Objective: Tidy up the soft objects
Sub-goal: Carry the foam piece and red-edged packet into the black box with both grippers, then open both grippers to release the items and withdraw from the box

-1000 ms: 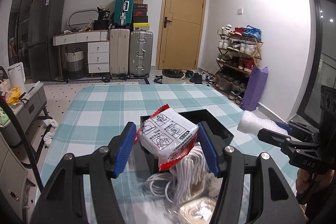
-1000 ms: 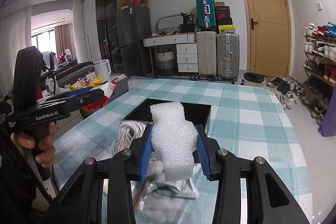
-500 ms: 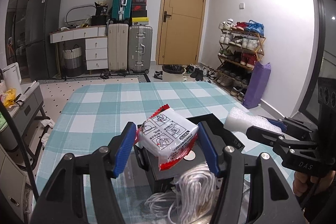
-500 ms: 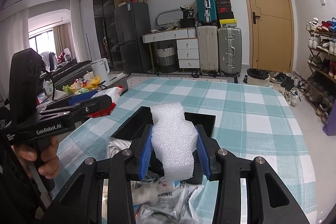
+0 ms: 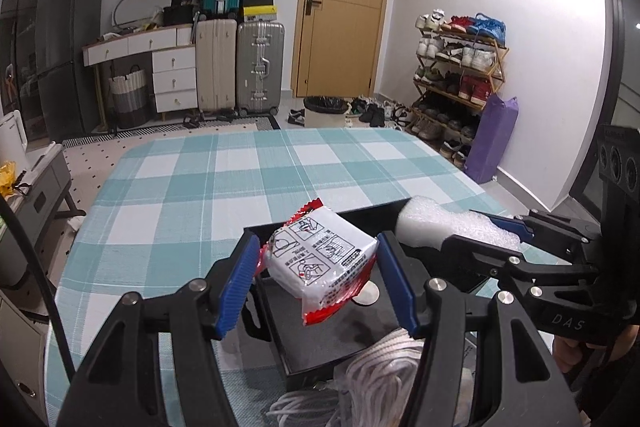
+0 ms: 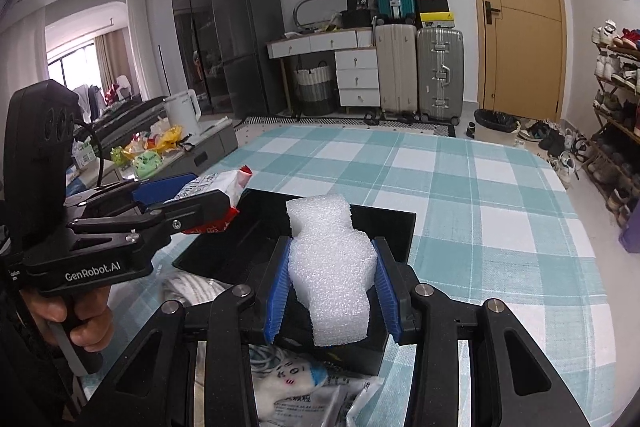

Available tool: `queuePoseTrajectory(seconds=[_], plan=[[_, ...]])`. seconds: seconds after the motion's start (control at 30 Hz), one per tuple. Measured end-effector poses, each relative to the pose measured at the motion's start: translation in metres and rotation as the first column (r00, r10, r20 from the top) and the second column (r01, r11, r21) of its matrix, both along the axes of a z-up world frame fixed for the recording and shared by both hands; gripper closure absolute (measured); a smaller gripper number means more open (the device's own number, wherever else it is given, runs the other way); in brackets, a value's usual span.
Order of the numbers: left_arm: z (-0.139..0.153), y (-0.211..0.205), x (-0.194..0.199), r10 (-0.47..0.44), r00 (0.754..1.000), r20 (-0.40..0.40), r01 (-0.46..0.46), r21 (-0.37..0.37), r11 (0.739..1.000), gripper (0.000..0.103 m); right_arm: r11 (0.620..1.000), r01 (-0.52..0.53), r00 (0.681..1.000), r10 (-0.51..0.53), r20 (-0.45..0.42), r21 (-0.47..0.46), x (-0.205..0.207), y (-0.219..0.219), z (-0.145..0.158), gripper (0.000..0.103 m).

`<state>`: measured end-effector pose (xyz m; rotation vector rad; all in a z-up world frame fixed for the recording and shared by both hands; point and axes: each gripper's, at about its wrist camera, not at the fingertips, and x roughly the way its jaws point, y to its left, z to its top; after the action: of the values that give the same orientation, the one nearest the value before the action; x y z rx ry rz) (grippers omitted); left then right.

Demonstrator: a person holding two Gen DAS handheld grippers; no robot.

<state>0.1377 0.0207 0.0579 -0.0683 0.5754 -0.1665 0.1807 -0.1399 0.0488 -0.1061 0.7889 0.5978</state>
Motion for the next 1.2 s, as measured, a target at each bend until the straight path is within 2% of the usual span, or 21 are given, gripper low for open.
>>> queuePoseTrajectory(seconds=[0.6, 0.83, 1.2], plan=[[-0.025, -0.012, 0.019, -0.033, 0.996, -0.084, 0.038, 0.05, 0.998, 0.042, 0.993, -0.077, 0.996, 0.073, -0.041, -0.091, 0.022, 0.018, -0.033, 0.063], [-0.026, -0.013, 0.019, -0.043, 0.996, -0.083, 0.048, 0.06, 0.997, 0.042, 0.986, -0.099, 0.995, 0.094, -0.047, -0.132, 0.02, 0.026, -0.041, 0.063], [-0.024, -0.01, 0.016, -0.067, 0.994, -0.084, 0.072, 0.052, 0.996, 0.04, 0.989, -0.072, 0.996, 0.063, -0.067, -0.13, 0.016, 0.026, -0.04, 0.063]])
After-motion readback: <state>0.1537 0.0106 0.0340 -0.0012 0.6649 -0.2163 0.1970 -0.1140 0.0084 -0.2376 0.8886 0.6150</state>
